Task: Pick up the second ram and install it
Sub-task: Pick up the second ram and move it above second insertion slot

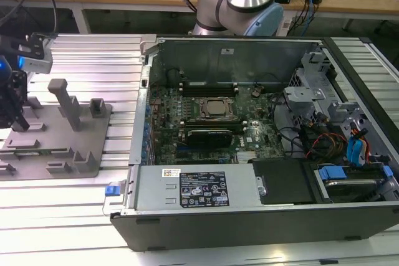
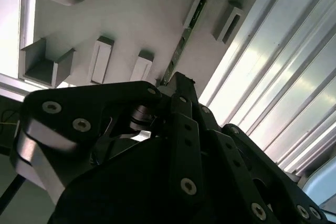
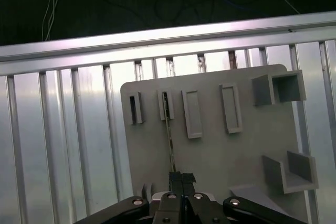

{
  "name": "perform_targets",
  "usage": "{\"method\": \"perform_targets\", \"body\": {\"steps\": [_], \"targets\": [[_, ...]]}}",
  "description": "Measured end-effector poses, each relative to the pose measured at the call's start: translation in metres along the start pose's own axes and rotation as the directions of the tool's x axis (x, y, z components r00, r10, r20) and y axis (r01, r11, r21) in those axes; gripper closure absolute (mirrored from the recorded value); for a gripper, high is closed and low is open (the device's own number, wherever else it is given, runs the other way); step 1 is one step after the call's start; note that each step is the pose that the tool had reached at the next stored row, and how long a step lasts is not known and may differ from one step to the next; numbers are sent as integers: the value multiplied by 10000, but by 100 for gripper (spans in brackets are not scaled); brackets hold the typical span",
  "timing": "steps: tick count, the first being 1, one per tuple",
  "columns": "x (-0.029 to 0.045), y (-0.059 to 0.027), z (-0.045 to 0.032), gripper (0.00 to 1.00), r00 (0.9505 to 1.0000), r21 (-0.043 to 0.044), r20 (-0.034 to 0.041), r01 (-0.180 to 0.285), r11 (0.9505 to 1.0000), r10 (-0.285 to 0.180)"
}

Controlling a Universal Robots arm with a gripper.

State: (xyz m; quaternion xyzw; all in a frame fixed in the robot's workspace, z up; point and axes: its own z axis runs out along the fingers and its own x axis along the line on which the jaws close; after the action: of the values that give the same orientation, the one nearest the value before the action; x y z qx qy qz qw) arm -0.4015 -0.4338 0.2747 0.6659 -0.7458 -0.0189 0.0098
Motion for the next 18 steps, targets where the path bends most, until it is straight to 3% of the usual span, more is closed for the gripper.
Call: {"method": "perform_targets", "body": {"steps": [7, 11, 18], "targets": [[3, 13, 214, 92, 10000, -1, -1, 1, 10000, -1], [11, 79, 311, 92, 10000, 1, -6, 3, 10000, -3], [17, 109, 447, 92, 9999, -1, -13, 157, 9999, -157]]}}
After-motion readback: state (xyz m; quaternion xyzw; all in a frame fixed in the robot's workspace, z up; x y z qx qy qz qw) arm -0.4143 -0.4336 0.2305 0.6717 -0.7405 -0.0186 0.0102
